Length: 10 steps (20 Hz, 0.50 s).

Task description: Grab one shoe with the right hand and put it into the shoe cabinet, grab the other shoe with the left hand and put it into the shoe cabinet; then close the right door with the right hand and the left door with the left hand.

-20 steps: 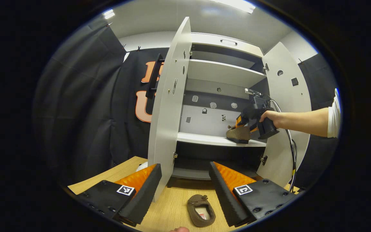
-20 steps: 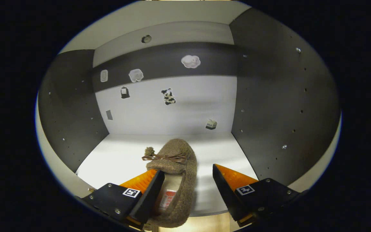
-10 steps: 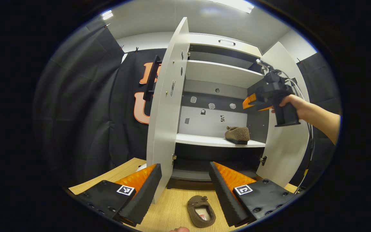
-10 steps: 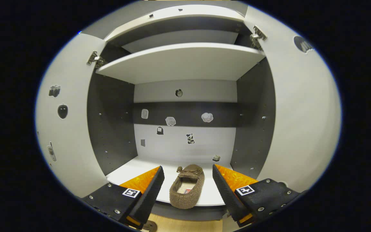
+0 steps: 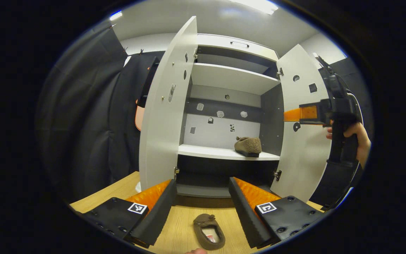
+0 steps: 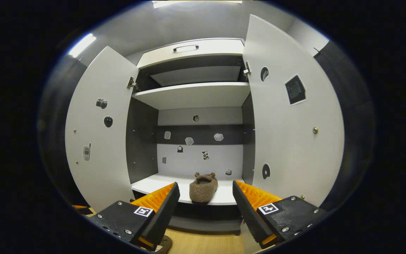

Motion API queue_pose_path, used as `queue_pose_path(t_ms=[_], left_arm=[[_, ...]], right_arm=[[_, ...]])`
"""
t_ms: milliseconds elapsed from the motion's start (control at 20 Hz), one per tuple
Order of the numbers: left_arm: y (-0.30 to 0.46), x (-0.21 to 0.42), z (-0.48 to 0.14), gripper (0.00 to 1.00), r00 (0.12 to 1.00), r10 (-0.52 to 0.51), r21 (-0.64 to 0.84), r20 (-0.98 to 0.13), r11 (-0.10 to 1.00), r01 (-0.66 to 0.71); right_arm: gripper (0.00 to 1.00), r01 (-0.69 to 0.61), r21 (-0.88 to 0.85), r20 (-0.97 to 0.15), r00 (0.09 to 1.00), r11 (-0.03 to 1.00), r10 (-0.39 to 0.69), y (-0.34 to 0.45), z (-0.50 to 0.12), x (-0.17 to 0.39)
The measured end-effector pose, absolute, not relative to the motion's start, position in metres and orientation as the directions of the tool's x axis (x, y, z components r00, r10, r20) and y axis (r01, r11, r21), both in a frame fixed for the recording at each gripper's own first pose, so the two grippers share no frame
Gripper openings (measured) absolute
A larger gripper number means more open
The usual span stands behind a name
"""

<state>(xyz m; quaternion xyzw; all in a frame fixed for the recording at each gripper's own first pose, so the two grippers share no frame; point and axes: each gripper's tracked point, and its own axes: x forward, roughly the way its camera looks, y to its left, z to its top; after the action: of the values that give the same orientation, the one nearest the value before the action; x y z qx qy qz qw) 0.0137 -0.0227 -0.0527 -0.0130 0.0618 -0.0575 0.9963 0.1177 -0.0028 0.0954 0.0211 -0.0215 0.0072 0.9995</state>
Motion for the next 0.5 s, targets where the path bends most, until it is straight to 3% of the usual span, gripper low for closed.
queue_pose_path(t_ms=[300, 500], left_arm=[[-0.035, 0.016, -0.063, 0.97, 0.982, -0.122, -0.035, -0.145, 0.992, 0.118], [-0.035, 0.030, -0.050, 0.96, 0.986, -0.113, -0.020, -0.126, 0.994, 0.112]], right_arm=[[0.93, 0.044, 0.011, 0.033, 0.998, 0.999, -0.044, -0.009, 0.042, 0.048], [0.93, 0.066, -0.003, 0.067, 0.996, 0.998, -0.066, -0.012, 0.043, 0.023]])
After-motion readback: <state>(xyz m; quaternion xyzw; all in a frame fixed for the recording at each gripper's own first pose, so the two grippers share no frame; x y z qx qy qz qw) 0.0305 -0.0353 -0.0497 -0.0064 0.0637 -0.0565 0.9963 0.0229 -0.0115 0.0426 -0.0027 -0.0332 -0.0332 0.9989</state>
